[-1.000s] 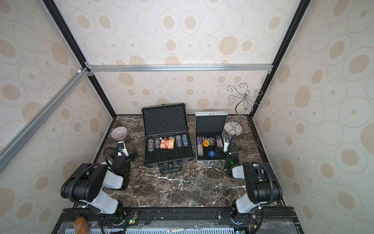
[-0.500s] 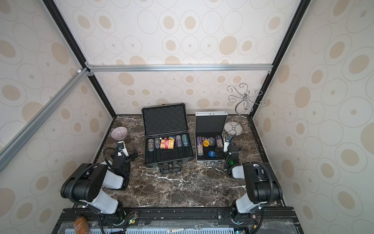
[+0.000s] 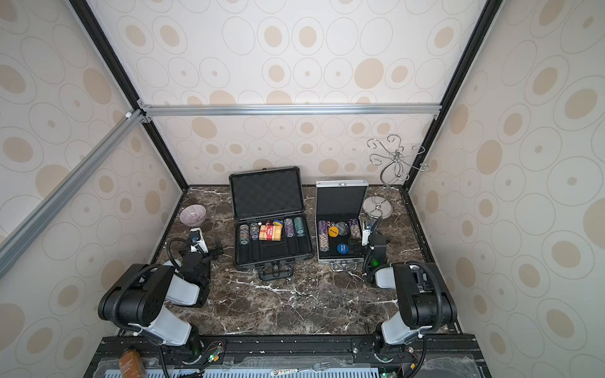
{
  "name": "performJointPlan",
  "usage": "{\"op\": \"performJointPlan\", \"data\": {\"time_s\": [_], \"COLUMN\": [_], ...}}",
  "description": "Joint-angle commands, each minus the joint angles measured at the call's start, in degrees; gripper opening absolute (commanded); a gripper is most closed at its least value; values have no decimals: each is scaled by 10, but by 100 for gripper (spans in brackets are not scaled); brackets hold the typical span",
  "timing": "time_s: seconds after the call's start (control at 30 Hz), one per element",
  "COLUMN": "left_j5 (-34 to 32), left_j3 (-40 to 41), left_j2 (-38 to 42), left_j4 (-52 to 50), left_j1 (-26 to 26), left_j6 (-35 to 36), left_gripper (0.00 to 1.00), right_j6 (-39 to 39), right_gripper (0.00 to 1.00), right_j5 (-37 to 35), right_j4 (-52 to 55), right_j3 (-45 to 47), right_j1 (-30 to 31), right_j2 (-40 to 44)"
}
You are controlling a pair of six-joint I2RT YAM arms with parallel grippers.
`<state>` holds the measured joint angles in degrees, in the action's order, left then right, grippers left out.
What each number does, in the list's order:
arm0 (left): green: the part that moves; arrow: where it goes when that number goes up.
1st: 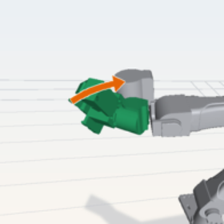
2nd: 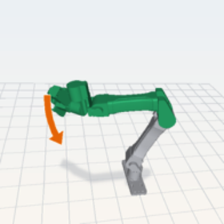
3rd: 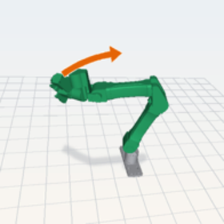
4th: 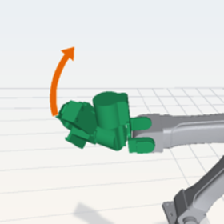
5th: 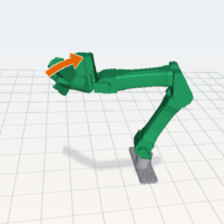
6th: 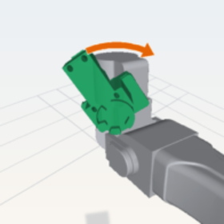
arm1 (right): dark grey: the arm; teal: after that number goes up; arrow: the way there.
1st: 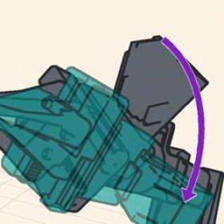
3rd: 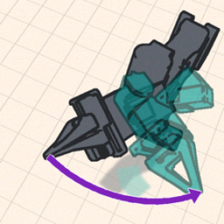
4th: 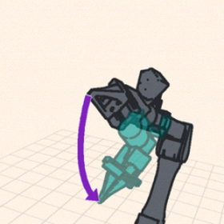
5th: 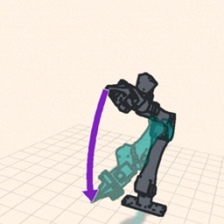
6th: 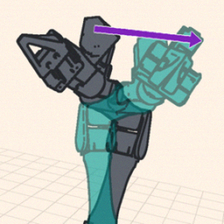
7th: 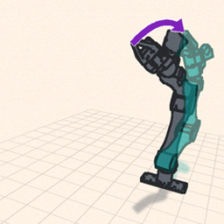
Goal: Open the poker set cases
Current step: Reset both arms
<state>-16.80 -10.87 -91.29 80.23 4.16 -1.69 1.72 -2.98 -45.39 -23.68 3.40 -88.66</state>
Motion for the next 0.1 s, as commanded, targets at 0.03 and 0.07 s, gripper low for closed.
{"op": "performJointPlan", "data": {"time_s": [0.03,0.07], "left_j5": [1,1], "left_j3": [-10,-10], "left_j2": [3,3], "left_j4": [3,3], "left_j1": [-4,-4], "left_j6": [-1,-1], "left_gripper": [100,100], "right_j6": [-1,0], "right_gripper": [100,100], "right_j5": [1,1], "right_j4": [0,0], "right_j3": [-7,-7], "right_j1": [-5,-5], "right_j2": [2,2]}}
